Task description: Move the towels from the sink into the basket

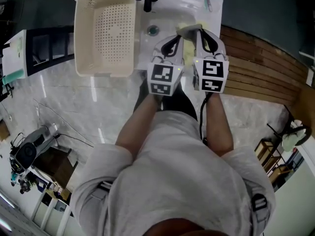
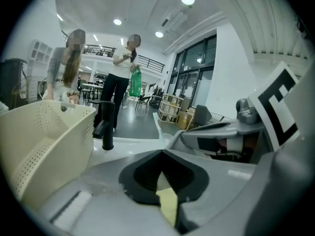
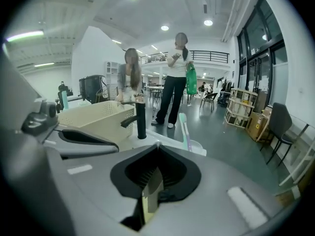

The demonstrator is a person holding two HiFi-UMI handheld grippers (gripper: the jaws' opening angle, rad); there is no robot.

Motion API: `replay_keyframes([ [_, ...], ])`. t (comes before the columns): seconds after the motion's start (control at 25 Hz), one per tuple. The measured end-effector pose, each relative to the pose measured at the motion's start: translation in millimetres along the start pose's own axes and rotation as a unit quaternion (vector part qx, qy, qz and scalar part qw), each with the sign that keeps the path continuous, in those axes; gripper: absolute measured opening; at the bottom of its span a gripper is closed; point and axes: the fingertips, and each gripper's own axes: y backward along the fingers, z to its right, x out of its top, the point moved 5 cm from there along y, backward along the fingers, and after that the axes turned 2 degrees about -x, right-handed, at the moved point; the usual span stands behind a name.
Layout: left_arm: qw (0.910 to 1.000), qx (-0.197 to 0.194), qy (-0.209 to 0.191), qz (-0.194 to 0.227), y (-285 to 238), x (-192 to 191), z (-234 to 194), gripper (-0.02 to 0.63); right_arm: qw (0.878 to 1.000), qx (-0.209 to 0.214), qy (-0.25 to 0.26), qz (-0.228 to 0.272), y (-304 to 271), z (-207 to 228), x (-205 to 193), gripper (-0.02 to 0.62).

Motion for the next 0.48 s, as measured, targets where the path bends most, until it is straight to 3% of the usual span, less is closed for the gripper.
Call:
replay_keyframes([
  [0.48,0.998,0.036,-0.02,0.047,28,42,-12,0.016,0.998,0.019,0.02,0.056,14,-20,52,0.009],
])
